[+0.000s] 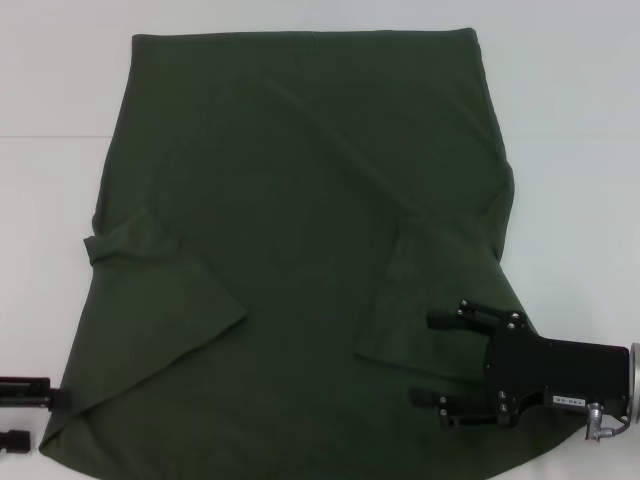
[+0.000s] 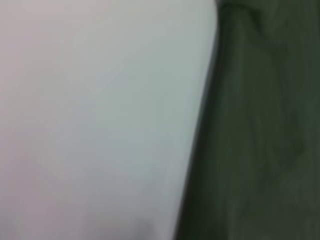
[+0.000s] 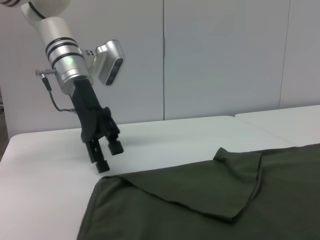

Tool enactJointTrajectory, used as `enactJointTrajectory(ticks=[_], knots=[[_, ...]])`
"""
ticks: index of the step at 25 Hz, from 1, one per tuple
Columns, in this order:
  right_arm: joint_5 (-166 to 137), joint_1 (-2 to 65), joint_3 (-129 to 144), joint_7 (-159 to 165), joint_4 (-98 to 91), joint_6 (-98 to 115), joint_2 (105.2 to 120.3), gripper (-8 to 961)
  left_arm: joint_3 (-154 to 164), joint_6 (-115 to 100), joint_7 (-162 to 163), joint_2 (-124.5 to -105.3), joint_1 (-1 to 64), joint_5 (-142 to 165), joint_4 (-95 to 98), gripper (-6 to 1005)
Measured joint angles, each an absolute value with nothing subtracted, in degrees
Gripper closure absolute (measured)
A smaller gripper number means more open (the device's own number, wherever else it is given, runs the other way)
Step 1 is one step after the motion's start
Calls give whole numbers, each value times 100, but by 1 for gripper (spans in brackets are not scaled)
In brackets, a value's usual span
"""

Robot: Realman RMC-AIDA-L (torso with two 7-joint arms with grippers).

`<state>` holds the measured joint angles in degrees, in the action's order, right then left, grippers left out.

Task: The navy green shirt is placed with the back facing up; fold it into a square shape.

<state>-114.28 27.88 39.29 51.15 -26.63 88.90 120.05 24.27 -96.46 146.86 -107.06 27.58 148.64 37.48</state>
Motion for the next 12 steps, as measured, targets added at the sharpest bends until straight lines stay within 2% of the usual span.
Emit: enactJointTrajectory(ticks=[12], knots=[[-11408,2776,3929,5124,-2663,8885,12005,6,2427,-9547,14695,-10748,2809,15003,3701,123]])
